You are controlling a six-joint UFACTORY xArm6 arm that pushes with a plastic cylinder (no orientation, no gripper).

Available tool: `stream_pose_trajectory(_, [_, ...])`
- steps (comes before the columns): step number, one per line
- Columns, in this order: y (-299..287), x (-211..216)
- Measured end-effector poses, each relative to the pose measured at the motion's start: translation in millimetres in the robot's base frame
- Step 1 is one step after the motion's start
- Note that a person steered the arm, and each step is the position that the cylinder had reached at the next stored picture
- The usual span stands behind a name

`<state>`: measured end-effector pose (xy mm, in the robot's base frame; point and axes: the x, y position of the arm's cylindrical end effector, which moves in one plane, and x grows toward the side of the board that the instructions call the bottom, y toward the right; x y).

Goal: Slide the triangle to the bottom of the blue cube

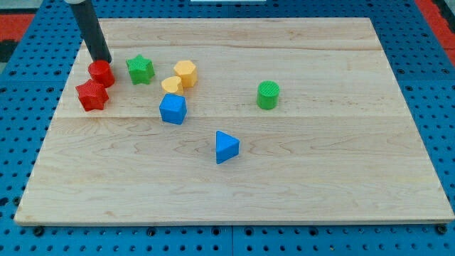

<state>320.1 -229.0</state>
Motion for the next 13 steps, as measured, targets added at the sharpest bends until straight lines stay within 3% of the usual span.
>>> stream_pose_trajectory(1, [-40,-10])
stream_pose_trajectory(2, [-73,15])
stream_pose_trajectory(3, [-68,91])
stream_pose_trajectory(4, [-11,194])
stream_pose_trajectory(5, [110,243])
stream_pose_trajectory(6, [226,265])
stream_pose_trajectory(7, [271,256])
stream_pose_trajectory(8, [288,220])
stream_pose_trajectory(9, [287,185])
stream_pose_trajectory(10, [250,176])
stream_pose_trajectory(11, [157,180])
stream_pose_trajectory(13, [236,217])
